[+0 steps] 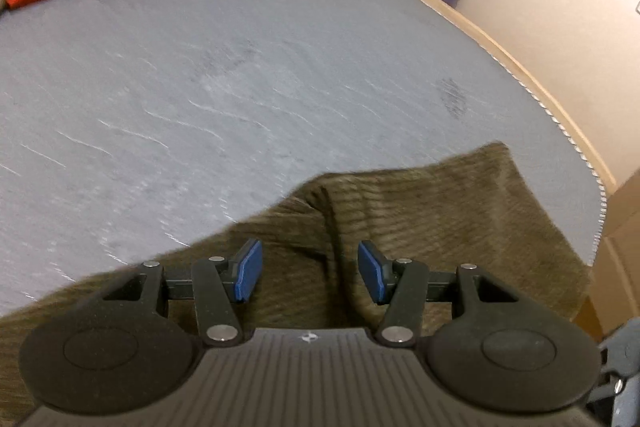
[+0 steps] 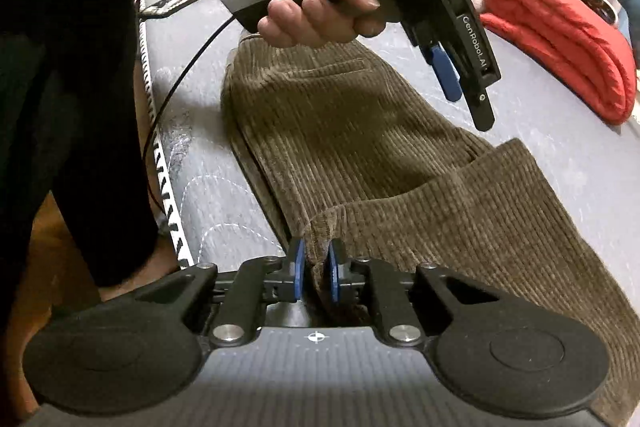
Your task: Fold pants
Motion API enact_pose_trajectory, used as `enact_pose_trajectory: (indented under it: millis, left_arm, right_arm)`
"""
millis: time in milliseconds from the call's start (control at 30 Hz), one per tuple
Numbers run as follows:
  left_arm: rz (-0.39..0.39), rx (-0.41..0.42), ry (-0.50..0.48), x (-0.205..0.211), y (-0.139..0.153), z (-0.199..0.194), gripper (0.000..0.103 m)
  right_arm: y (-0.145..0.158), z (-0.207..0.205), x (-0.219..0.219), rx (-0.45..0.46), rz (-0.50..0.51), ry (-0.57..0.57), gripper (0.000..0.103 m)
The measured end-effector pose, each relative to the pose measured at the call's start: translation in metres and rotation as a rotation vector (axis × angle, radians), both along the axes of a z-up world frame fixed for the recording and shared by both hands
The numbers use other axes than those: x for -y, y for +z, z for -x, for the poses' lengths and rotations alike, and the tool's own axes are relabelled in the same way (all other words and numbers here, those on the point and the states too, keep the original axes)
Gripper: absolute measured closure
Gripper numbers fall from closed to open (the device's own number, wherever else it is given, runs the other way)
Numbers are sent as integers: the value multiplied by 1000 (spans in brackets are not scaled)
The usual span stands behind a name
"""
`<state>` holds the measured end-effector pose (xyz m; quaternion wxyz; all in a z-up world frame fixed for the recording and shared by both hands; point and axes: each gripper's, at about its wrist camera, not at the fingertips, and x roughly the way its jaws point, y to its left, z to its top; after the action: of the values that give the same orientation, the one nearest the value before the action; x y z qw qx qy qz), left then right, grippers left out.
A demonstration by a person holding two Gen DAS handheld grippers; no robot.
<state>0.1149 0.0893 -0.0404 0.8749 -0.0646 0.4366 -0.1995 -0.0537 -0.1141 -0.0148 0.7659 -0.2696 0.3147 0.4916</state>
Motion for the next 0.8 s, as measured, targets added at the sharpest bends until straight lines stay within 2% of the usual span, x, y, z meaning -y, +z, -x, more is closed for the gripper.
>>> enact_pose_trajectory:
  millis: [100,167,267,367,500,533,567,633,700,767,800]
  left_arm:
    - [40,-40,-16,7,-6,-6,40]
    - [75,-76,-13,10,-13,-15,40]
    - [101,-121,2,14,-24,-28,40]
    - [145,-177,-11,20,-36,-40,40]
    - [120,-181,-26,32,-44,-44,39]
    - [118,-171,-25,33,-43,-43,45]
    - [109,-149,-27,33,-40,-42,66]
    - [99,-115,-45,31,-31,-40,80]
    - [130,-71,-82,23,-14,-34,84]
    - [166,-40,-83,13,4,-27,86]
    - [160,-28,-76,10,12,-24,86]
  right_arm:
    - [13,-13,11,-81,-126,-72,81]
    - [16,-20,16,-102,-171,-132,65]
    - [8,-23,13,-70,-137,-185,53]
    - [-3,-21,9,-83,-111,-176,51]
    - [-5,-13,5,-69,-85,-158,50]
    - [-6,-12,5,-67,-82,-157,50]
    - [-6,-12,6,-68,-80,-156,50]
    - [-6,-14,7,-70,-78,-155,50]
    - [-5,-13,7,-62,-71,-156,50]
    - [-6,-15,7,-67,-78,-162,50]
    - [-8,-16,5,-74,-85,-165,50]
